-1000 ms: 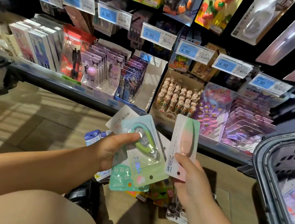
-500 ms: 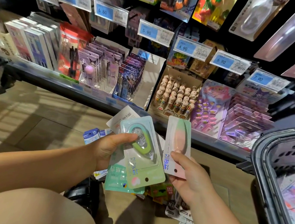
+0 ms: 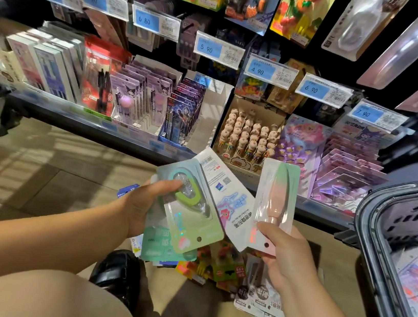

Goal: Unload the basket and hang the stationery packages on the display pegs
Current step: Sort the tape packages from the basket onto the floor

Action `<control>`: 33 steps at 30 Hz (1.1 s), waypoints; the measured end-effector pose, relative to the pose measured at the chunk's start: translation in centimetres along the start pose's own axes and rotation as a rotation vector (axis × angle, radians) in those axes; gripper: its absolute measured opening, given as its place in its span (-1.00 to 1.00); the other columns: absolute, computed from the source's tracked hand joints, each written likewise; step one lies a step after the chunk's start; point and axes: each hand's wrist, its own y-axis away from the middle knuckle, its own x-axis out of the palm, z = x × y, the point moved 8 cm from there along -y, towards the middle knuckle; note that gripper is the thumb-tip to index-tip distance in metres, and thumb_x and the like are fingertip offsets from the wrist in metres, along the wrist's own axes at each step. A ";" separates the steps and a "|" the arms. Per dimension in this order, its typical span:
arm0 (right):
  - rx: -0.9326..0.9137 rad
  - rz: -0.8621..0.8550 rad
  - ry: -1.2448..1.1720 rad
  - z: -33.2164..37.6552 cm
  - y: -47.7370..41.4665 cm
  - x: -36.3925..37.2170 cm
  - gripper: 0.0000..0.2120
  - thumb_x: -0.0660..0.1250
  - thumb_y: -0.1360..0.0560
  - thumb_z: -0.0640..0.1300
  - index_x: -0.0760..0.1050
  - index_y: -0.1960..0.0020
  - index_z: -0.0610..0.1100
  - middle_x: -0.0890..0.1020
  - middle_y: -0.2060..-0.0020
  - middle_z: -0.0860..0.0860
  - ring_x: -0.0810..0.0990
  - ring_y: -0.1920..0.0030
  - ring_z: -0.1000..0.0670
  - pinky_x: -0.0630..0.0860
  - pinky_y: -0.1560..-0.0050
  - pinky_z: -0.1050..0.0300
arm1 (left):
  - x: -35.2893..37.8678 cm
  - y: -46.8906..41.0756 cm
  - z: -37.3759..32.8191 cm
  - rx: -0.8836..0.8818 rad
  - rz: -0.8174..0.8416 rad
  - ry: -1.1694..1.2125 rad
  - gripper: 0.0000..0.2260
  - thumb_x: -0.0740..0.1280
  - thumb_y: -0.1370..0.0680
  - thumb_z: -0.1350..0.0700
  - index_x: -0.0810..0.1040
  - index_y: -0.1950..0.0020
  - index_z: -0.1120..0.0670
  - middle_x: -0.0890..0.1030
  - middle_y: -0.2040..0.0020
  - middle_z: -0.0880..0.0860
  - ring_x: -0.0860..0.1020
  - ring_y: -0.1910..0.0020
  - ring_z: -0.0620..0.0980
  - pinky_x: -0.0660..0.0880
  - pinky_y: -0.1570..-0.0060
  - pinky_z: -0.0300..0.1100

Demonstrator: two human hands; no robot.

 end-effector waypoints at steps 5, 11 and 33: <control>-0.063 0.042 0.041 1.3 -0.1 -0.8 -0.75 0.34 -0.45 -0.44 0.57 -0.03 -0.17 0.73 0.19 -0.07 0.71 0.21 -0.04 0.63 0.14 0.04 | 0.9 0.5 -1.6 -0.026 0.162 0.007 -0.43 0.69 0.04 0.00 0.73 0.09 0.17 0.70 0.13 0.22 0.69 0.19 0.16 0.64 0.23 -0.03; -0.073 0.055 0.120 1.3 0.2 -0.4 -0.65 0.49 -0.24 -0.32 0.58 -0.02 -0.18 0.73 0.23 -0.02 0.69 0.21 -0.03 0.56 0.06 0.01 | 1.3 0.2 -1.7 -0.051 0.159 -0.018 -0.28 0.70 0.05 -0.03 0.68 -0.03 0.21 0.69 0.07 0.23 0.68 0.14 0.17 0.63 0.17 -0.01; 0.309 -0.061 -0.116 -0.8 0.4 0.5 -0.84 0.40 -0.49 -0.30 0.49 -0.05 -0.24 0.65 0.10 -0.24 0.66 0.07 -0.23 0.66 0.35 0.05 | 1.4 0.8 -0.4 -0.036 0.148 -0.143 -0.75 0.32 -0.39 0.16 0.63 -0.02 0.19 0.69 0.12 0.20 0.68 0.20 0.14 0.63 0.22 -0.04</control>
